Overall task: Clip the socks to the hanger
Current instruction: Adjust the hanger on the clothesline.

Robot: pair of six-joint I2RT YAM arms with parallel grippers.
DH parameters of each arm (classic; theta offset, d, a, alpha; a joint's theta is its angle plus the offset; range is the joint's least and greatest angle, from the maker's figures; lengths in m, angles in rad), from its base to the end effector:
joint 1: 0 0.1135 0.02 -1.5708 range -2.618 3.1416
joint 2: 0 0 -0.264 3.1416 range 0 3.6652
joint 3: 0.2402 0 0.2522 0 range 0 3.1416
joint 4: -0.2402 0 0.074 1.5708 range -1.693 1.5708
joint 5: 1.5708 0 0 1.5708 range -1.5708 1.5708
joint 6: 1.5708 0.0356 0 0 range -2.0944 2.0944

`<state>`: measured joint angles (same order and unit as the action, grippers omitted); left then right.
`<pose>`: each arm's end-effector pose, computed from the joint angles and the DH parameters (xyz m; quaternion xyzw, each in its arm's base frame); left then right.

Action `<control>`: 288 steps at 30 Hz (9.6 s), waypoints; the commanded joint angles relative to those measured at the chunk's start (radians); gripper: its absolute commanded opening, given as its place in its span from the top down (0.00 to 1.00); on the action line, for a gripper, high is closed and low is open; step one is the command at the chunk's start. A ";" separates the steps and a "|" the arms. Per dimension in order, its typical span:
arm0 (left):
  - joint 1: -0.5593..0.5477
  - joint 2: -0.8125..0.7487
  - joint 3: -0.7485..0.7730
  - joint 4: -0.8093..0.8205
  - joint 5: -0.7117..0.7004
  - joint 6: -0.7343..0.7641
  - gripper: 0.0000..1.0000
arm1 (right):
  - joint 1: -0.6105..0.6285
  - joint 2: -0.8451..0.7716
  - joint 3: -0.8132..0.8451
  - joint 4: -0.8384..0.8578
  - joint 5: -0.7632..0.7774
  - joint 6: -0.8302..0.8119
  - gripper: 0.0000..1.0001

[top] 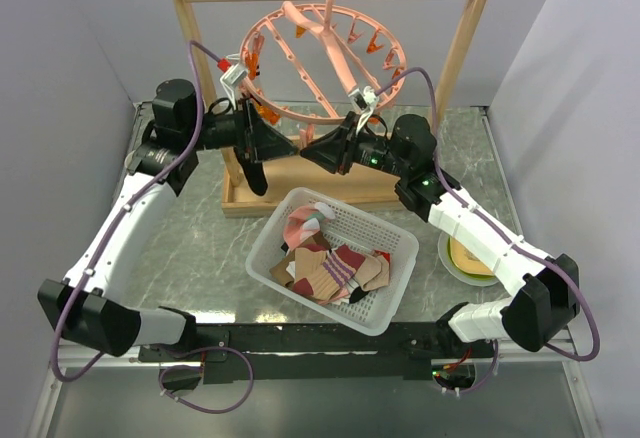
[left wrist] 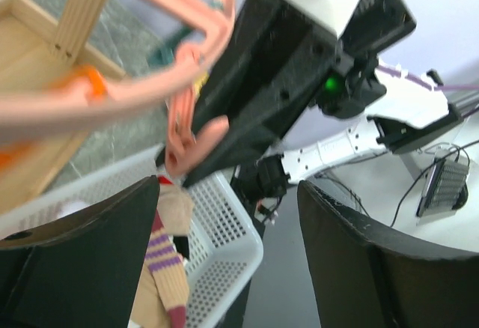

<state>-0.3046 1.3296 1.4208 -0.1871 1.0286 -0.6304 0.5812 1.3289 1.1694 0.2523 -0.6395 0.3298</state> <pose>0.2650 -0.1153 0.4431 0.2219 0.6895 -0.5889 0.3585 0.2477 0.1881 0.3996 -0.3107 0.6052 0.4988 0.5370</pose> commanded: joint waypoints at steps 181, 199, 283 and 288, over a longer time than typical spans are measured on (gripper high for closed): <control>-0.074 0.046 0.240 -0.301 -0.772 0.279 0.58 | 0.215 0.000 -0.270 0.476 0.722 -0.486 0.67; -0.073 -0.072 0.113 -0.311 -0.377 0.367 0.50 | 0.212 -0.025 -0.269 0.455 0.644 -0.459 0.73; -0.067 0.030 0.182 -0.176 -0.375 0.120 0.38 | 0.164 -0.034 -0.140 0.229 0.316 -0.356 0.81; -0.077 0.011 0.144 -0.193 -0.410 0.143 0.40 | 0.164 -0.027 -0.132 0.232 0.307 -0.350 0.82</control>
<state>-0.3683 1.3605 1.5692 -0.4068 0.6479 -0.5011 0.7368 1.3010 0.9981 0.4850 -0.2821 -0.0265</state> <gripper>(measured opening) 0.612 0.325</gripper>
